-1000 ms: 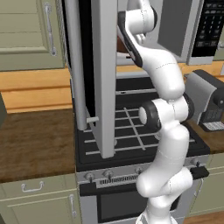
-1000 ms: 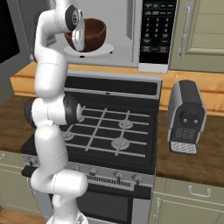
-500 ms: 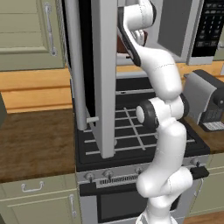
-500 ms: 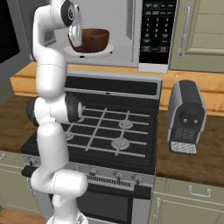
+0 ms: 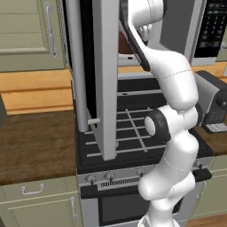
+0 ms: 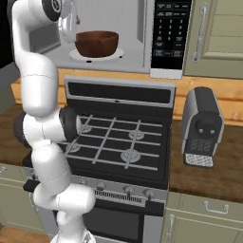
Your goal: Pick the mushroom from the sink and place it in the bowl. Then pick the bowl and place it in the microwave. Then close the microwave door and press the start button.
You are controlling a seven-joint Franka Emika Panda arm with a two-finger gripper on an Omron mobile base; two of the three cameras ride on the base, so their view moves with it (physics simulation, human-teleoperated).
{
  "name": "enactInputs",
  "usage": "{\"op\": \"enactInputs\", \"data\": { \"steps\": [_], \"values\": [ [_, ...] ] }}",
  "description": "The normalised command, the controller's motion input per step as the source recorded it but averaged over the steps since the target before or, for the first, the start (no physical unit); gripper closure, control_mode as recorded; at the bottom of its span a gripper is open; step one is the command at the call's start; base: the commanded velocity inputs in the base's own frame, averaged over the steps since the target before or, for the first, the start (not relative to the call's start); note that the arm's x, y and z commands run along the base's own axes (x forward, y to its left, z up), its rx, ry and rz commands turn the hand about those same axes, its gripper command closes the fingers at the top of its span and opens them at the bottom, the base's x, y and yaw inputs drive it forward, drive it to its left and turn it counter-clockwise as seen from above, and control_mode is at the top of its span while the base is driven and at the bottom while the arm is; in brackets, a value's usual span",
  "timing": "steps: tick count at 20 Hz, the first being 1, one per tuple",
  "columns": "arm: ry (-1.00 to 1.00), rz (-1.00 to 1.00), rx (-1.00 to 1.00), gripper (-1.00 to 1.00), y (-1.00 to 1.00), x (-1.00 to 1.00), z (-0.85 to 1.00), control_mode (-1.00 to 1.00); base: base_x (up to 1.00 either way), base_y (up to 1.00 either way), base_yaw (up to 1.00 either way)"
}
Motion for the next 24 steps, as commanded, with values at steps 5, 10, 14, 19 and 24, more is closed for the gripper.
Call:
{"op": "enactInputs", "data": {
  "steps": [5,10,14,19,24],
  "values": [
    [-0.20,0.00,-0.06,-1.00,0.02,-0.89,-0.73,-1.00,0.00,0.00,0.00],
    [-0.11,0.00,-0.02,-1.00,0.00,-0.92,-0.77,-1.00,0.00,0.00,0.00],
    [-0.03,0.00,-0.02,-1.00,-0.01,-0.64,-0.73,-1.00,0.00,0.00,0.00],
    [0.02,0.00,-0.08,-1.00,-0.07,-0.05,-0.56,-1.00,0.00,0.00,0.00],
    [0.03,0.00,-0.01,-1.00,-0.09,-0.06,-0.47,-1.00,0.00,0.00,0.00]
  ]
}}
